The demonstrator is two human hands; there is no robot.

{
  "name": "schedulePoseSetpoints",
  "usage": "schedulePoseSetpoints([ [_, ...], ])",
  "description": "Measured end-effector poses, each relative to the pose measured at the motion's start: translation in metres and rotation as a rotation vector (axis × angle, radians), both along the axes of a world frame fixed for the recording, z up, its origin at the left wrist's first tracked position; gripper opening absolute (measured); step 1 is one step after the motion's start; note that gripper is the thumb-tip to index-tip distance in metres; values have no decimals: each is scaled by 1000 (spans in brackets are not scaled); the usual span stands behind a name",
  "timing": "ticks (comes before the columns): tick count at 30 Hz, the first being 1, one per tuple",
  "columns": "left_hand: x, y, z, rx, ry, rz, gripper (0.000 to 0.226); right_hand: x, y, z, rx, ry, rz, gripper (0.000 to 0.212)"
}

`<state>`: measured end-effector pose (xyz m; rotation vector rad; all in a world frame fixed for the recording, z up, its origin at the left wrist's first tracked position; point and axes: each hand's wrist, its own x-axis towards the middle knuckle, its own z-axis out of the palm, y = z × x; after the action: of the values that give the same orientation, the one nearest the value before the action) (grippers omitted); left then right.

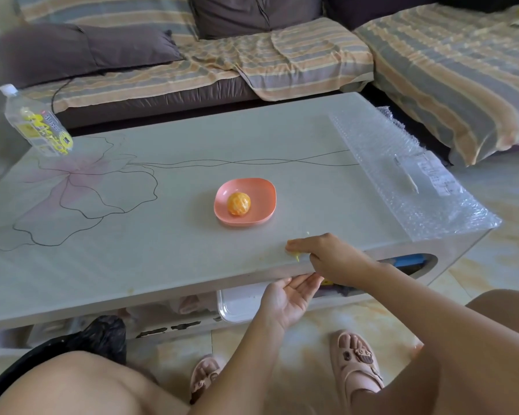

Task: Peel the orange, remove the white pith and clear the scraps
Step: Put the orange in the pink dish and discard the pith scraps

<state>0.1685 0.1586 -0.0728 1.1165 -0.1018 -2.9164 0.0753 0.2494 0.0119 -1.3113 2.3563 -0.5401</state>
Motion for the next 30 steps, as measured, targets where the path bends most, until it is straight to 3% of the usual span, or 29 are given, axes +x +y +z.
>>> schedulePoseSetpoints([
  [11,12,0,13,-117,-53,12,31,27,21,5,-39,23,188,47],
  [16,18,-7,14,-116,-13,-30,50,26,18,2,-63,-28,163,49],
  [21,21,-11,15,-141,-19,-62,32,26,14,3,-36,-47,137,49],
  [25,22,-15,11,-156,-20,-97,48,25,11,4,-57,-105,85,48],
  [30,23,-16,6,-157,-30,-118,51,21,11,5,-80,-165,24,51],
])
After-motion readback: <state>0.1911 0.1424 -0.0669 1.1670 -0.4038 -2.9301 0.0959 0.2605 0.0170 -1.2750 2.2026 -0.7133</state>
